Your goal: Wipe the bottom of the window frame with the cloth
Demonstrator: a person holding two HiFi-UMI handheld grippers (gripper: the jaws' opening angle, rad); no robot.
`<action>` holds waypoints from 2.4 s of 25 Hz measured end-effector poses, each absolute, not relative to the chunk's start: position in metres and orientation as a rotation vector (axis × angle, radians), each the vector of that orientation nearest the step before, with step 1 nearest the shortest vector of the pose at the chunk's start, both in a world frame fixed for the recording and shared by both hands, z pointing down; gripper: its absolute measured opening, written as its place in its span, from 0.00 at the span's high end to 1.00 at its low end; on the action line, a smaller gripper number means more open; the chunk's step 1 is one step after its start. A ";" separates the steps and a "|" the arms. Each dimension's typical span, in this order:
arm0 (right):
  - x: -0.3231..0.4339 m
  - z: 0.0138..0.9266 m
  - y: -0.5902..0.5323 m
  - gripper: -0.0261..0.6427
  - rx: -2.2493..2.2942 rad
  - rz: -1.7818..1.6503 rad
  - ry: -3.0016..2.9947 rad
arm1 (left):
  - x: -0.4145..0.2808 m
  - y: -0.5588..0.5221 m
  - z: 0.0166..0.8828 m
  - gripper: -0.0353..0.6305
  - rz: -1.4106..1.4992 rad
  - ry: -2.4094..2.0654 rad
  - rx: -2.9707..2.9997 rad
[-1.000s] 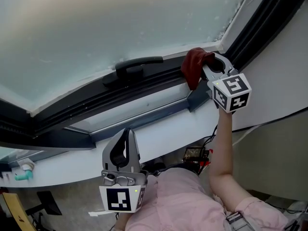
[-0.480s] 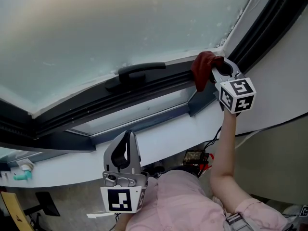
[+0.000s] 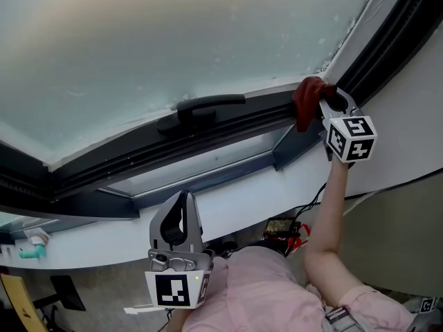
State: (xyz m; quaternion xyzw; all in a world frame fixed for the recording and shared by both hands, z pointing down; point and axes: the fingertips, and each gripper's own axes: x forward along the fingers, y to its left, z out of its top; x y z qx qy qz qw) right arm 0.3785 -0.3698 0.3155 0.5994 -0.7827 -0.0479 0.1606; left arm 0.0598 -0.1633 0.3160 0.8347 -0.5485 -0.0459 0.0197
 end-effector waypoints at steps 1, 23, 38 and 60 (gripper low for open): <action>0.381 0.316 -0.370 0.88 1.718 -0.135 -2.231 | 0.059 -0.164 0.316 0.95 -0.144 -1.704 2.588; 0.276 0.268 -0.307 0.87 1.728 -0.638 -2.088 | 0.035 -0.148 0.313 0.95 -0.145 -1.732 2.568; 0.106 0.323 -0.285 0.88 1.254 -0.866 -2.169 | -0.001 -0.118 0.316 0.95 -0.131 -1.785 2.534; 0.097 0.326 -0.281 0.86 1.312 -0.572 -2.266 | -0.006 -0.118 0.312 0.95 -0.169 -1.749 2.545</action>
